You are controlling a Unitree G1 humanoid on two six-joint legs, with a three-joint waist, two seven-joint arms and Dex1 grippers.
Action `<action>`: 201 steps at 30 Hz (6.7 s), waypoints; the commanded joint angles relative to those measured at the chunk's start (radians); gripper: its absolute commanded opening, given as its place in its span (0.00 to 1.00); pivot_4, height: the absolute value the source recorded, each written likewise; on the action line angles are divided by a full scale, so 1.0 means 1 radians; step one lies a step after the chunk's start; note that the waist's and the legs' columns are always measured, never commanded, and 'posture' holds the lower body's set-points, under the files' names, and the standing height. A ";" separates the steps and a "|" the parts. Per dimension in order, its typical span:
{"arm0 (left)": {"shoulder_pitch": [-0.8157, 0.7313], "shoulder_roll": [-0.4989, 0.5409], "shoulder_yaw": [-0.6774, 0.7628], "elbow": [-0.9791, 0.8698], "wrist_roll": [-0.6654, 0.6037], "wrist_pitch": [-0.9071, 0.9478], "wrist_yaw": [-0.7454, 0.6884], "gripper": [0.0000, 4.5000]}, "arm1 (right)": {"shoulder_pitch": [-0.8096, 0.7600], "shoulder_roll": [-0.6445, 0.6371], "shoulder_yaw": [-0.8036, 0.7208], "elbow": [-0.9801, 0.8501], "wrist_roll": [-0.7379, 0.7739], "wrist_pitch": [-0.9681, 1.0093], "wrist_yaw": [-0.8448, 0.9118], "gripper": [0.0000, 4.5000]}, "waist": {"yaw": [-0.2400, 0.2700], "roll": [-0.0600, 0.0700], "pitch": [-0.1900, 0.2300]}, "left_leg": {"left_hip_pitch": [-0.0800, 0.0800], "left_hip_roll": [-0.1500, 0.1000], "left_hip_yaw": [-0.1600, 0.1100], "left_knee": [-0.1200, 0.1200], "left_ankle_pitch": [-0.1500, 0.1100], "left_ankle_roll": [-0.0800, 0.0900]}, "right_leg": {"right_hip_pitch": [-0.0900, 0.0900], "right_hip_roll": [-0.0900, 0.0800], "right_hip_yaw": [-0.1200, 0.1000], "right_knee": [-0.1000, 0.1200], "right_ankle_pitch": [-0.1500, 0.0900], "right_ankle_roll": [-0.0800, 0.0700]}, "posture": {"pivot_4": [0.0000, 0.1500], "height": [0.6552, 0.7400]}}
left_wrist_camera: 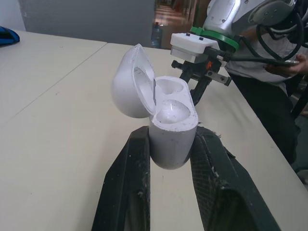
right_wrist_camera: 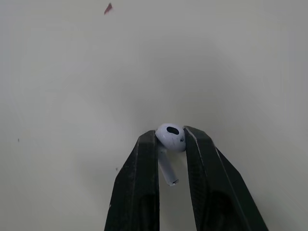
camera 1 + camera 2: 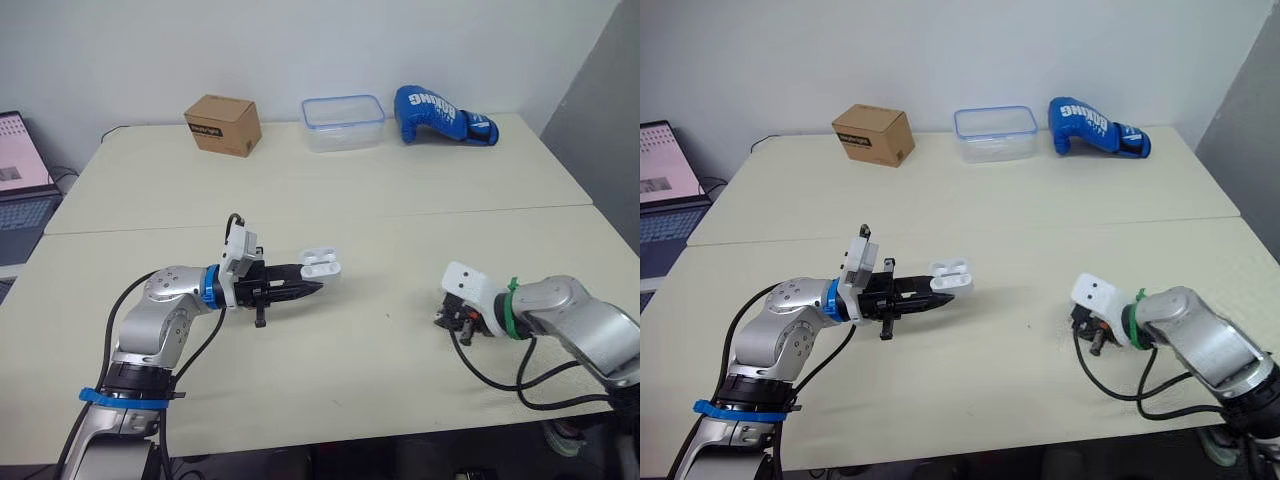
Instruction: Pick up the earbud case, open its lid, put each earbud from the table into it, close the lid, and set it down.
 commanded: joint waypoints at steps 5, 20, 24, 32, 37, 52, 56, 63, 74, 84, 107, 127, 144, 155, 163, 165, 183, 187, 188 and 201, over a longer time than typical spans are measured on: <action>-0.021 0.000 0.003 -0.010 -0.006 -0.021 -0.015 0.18 | -0.136 -0.107 0.058 0.130 -0.117 -0.351 0.329 0.09 | -0.006 0.001 0.000 | 0.000 0.001 0.000 0.000 0.000 0.000 | -0.001 0.000 0.000 0.001 0.000 0.000 | 1.00 0.89; -0.001 -0.001 -0.003 -0.085 -0.019 0.007 0.007 0.18 | -0.202 -0.060 0.113 0.376 -0.358 -0.751 0.596 0.09 | -0.006 0.001 0.000 | 0.000 0.001 0.001 0.000 0.000 0.000 | -0.001 0.000 0.001 0.000 0.000 0.000 | 1.00 0.89; -0.002 -0.003 -0.002 -0.087 -0.017 0.010 0.011 0.18 | -0.206 -0.034 0.108 0.414 -0.400 -0.775 0.603 0.09 | -0.006 0.001 0.000 | 0.000 0.001 0.001 0.000 0.000 0.000 | -0.002 0.000 0.001 0.001 0.000 0.000 | 1.00 0.89; -0.002 -0.006 -0.003 -0.090 -0.013 0.005 0.020 0.18 | -0.195 -0.009 0.096 0.424 -0.429 -0.780 0.617 0.09 | -0.005 0.000 0.000 | 0.000 0.001 0.001 0.000 0.000 0.000 | -0.001 0.000 0.001 0.001 0.000 0.000 | 1.00 0.89; -0.006 -0.004 -0.003 -0.102 -0.016 0.013 0.034 0.18 | -0.190 0.008 0.093 0.426 -0.443 -0.774 0.620 0.09 | -0.005 0.000 0.000 | 0.000 0.001 0.001 0.000 0.000 0.000 | -0.001 0.000 0.001 0.001 0.000 0.000 | 1.00 0.89; 0.006 0.011 0.009 -0.105 -0.016 0.006 0.037 0.18 | -0.211 0.032 0.103 0.421 -0.550 -0.765 0.626 0.70 | -0.004 0.000 0.000 | 0.000 0.001 0.001 0.000 0.000 0.000 | -0.001 0.000 0.001 0.001 0.000 0.000 | 1.00 0.89; 0.008 0.008 0.009 -0.103 -0.014 0.000 0.038 0.18 | -0.216 0.034 0.117 0.367 -0.599 -0.701 0.641 0.70 | -0.004 0.000 0.000 | 0.000 0.001 0.001 0.001 0.000 0.000 | 0.000 0.000 0.001 0.001 0.000 0.000 | 1.00 0.89; 0.010 0.004 0.005 -0.107 -0.013 -0.001 0.042 0.18 | -0.217 0.034 0.149 0.218 -0.668 -0.524 0.709 0.70 | -0.004 0.000 0.000 | 0.000 0.001 0.001 0.000 0.000 0.000 | -0.001 0.000 0.001 0.001 0.000 0.000 | 1.00 0.89; 0.016 0.004 0.005 -0.114 -0.014 0.000 0.045 0.18 | -0.246 0.039 0.241 0.095 -0.736 -0.294 0.724 0.70 | -0.004 0.000 0.000 | 0.000 0.001 0.001 0.000 0.000 0.000 | -0.002 0.000 0.001 0.001 0.000 0.000 | 1.00 0.89; 0.020 -0.001 0.001 -0.121 -0.012 0.002 0.055 0.18 | -0.253 0.028 0.292 0.081 -0.782 -0.230 0.724 0.66 | -0.004 0.000 0.000 | 0.000 0.001 0.001 0.000 0.000 0.000 | -0.001 0.000 0.001 0.001 0.000 0.000 | 1.00 0.89; 0.033 0.003 0.006 -0.108 -0.012 -0.013 0.052 0.18 | -0.285 0.001 0.340 0.066 -0.774 -0.204 0.724 0.09 | -0.004 0.000 0.000 | 0.000 0.001 0.001 0.000 0.000 0.000 | -0.001 0.000 0.001 0.001 0.000 0.000 | 1.00 0.89; 0.028 -0.025 0.035 -0.074 -0.025 -0.027 0.088 0.18 | -0.186 0.144 0.004 -0.052 -0.477 0.047 0.591 0.09 | -0.002 0.000 0.000 | -0.001 0.001 0.001 0.000 0.000 0.000 | -0.002 0.000 0.001 0.001 0.000 0.000 | 1.00 0.89; -0.058 -0.063 0.011 0.088 -0.009 -0.100 -0.020 0.18 | 0.079 0.810 -0.508 -0.384 -0.002 0.174 0.071 0.09 | -0.003 0.000 -0.001 | -0.001 0.000 0.000 0.000 0.000 0.000 | -0.004 0.000 0.002 0.003 0.000 0.000 | 1.00 0.89; -0.095 -0.087 -0.008 0.146 0.030 -0.131 -0.036 0.18 | -0.043 0.929 -0.427 -0.301 0.110 0.073 -0.186 0.09 | -0.009 0.001 -0.001 | -0.001 0.000 0.000 0.000 0.000 -0.001 | -0.005 0.001 0.002 0.004 0.000 0.000 | 1.00 0.89; -0.111 -0.105 -0.003 0.156 0.030 -0.117 -0.023 0.18 | -0.061 1.013 -0.359 -0.242 0.105 0.015 -0.371 0.09 | -0.010 0.001 -0.001 | -0.001 0.000 -0.001 0.000 0.000 -0.001 | -0.005 0.001 0.002 0.004 0.000 0.000 | 1.00 0.89; -0.115 -0.104 0.000 0.160 0.027 -0.110 -0.024 0.18 | -0.049 1.018 -0.336 -0.224 0.095 -0.012 -0.402 0.09 | -0.010 0.001 -0.001 | -0.001 0.000 -0.001 0.000 0.000 -0.001 | -0.005 0.001 0.003 0.004 0.000 0.000 | 1.00 0.89; -0.175 -0.100 0.033 0.219 0.011 -0.061 -0.008 0.18 | -0.003 1.002 -0.201 -0.137 0.041 -0.226 -0.539 0.09 | -0.012 0.001 -0.001 | -0.001 0.000 0.000 -0.001 0.000 -0.001 | -0.005 0.001 0.003 0.004 0.000 0.000 | 1.00 0.89; -0.184 -0.104 0.031 0.228 0.011 -0.057 -0.006 0.18 | -0.006 1.000 -0.189 -0.126 0.049 -0.234 -0.541 0.09 | -0.012 0.001 -0.001 | -0.001 0.000 0.000 -0.001 0.000 -0.001 | -0.005 0.001 0.003 0.004 0.000 0.000 | 1.00 0.89; -0.188 -0.106 0.032 0.230 0.010 -0.056 -0.005 0.18 | -0.006 1.001 -0.186 -0.122 0.048 -0.236 -0.544 0.09 | -0.012 0.001 -0.001 | -0.001 0.000 0.000 -0.001 0.000 -0.001 | -0.005 0.001 0.003 0.004 0.000 0.000 | 1.00 0.89; -0.212 -0.113 0.040 0.208 -0.008 -0.008 0.020 0.18 | -0.008 0.997 -0.151 -0.091 0.031 -0.269 -0.578 0.09 | -0.012 0.001 -0.001 | -0.001 0.000 0.000 -0.001 0.000 -0.001 | -0.005 0.001 0.003 0.004 0.000 0.000 | 1.00 0.89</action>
